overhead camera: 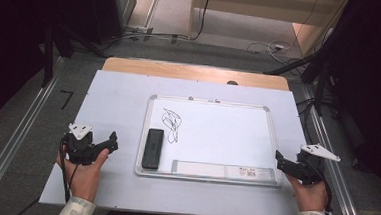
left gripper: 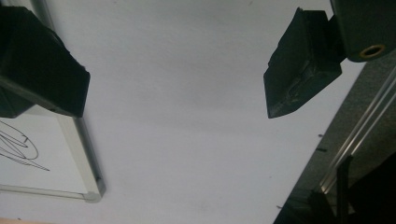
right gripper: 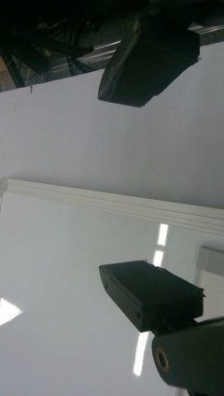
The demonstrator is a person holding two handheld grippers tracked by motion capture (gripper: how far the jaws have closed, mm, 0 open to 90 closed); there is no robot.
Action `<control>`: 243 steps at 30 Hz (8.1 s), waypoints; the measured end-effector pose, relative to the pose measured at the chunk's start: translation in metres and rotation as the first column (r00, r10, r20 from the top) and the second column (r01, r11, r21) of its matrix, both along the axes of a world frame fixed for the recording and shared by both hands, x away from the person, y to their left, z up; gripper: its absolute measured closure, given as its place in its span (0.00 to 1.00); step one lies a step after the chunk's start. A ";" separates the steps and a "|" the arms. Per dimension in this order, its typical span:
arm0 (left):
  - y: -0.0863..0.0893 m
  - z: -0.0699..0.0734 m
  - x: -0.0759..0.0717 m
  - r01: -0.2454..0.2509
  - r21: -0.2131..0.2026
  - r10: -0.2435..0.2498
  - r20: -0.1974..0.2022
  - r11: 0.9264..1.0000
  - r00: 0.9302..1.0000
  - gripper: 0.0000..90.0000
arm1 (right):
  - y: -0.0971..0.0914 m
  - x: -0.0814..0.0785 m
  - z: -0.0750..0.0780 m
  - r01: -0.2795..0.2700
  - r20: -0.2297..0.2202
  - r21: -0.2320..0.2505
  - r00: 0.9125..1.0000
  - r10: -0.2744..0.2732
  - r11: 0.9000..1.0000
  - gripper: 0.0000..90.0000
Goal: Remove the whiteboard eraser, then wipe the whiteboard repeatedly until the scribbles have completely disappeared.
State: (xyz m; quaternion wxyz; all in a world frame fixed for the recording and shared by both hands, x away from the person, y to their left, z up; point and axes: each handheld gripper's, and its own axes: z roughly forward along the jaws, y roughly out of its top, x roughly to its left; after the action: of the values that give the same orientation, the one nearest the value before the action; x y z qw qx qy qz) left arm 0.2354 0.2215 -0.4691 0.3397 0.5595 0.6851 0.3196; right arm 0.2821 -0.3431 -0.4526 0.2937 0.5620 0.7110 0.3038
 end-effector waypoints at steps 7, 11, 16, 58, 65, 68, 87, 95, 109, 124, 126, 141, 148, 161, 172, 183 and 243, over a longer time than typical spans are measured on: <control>-0.015 0.002 0.004 0.031 0.010 -0.031 -0.006 0.999 1.000 0.10 | 0.000 0.000 0.000 -0.002 0.000 -0.002 1.000 0.002 1.000 0.15; -0.023 0.001 0.007 0.055 0.009 -0.055 -0.012 0.998 0.998 0.10 | 0.000 0.000 0.000 0.000 0.000 0.001 1.000 0.000 1.000 0.15; -0.035 0.000 0.010 0.086 0.006 -0.086 -0.024 0.996 0.996 0.10 | 0.000 0.000 0.000 -0.002 0.000 0.000 1.000 0.002 1.000 0.15; -0.100 -0.008 0.035 0.207 -0.039 -0.209 -0.079 0.978 0.975 0.11 | -0.001 0.000 0.001 0.001 0.001 0.004 1.000 -0.001 1.000 0.15; -0.107 -0.008 0.039 0.209 -0.036 -0.212 -0.076 0.977 0.974 0.17 | -0.001 0.000 0.000 0.001 -0.001 0.007 1.000 -0.001 1.000 0.15; -0.111 -0.010 0.041 0.219 -0.036 -0.221 -0.081 0.975 0.972 0.19 | -0.001 0.000 0.000 0.001 -0.001 0.007 1.000 -0.001 1.000 0.15; -0.129 -0.019 0.045 0.241 0.009 -0.239 -0.108 0.970 0.965 0.30 | -0.002 0.000 0.001 0.000 0.000 0.009 1.000 0.000 1.000 0.15; -0.131 -0.021 0.046 0.224 0.022 -0.221 -0.112 0.974 0.969 0.36 | -0.002 0.000 0.000 -0.001 0.001 0.009 1.000 0.001 1.000 0.15; -0.135 -0.027 0.048 0.204 0.045 -0.197 -0.129 0.978 0.972 0.37 | -0.002 0.000 0.000 -0.001 -0.001 0.006 1.000 0.001 1.000 0.15; -0.141 -0.032 0.049 0.195 0.079 -0.183 -0.142 0.978 0.973 0.33 | -0.002 0.000 0.000 -0.001 -0.001 0.006 1.000 0.001 1.000 0.15; -0.141 -0.032 0.049 0.194 0.080 -0.182 -0.139 0.978 0.973 0.33 | -0.002 0.000 0.000 -0.001 -0.001 0.006 1.000 0.001 1.000 0.15; -0.138 -0.030 0.050 0.178 0.048 -0.171 -0.126 0.983 0.977 0.45 | -0.002 0.000 0.000 0.003 -0.003 0.007 1.000 -0.003 1.000 0.15; -0.136 -0.030 0.051 0.178 0.037 -0.172 -0.125 0.983 0.977 0.46 | -0.002 0.000 0.000 0.003 -0.002 0.006 1.000 -0.003 1.000 0.15; -0.133 -0.027 0.051 0.191 0.003 -0.189 -0.131 0.982 0.973 0.45 | -0.003 0.001 0.000 0.007 -0.001 0.007 1.000 -0.007 1.000 0.15; -0.136 -0.016 0.044 0.207 0.002 -0.206 -0.079 0.978 0.975 0.45 | -0.003 0.001 0.000 0.007 -0.001 0.008 1.000 -0.007 1.000 0.15; -0.134 0.009 0.050 0.205 0.002 -0.204 -0.041 0.979 0.978 0.45 | -0.002 0.002 0.000 0.008 -0.004 0.009 1.000 -0.008 1.000 0.15; -0.112 0.008 0.103 0.175 -0.062 -0.180 -0.086 0.983 0.980 0.45 | 0.003 0.005 -0.001 -0.010 -0.007 0.007 1.000 0.010 1.000 0.15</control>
State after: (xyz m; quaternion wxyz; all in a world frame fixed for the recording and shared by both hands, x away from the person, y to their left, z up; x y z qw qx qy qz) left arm 0.3382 0.1096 -0.4612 0.3503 0.6228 0.6559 0.2433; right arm 0.2875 -0.3406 -0.4537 0.2878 0.5607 0.7138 0.3055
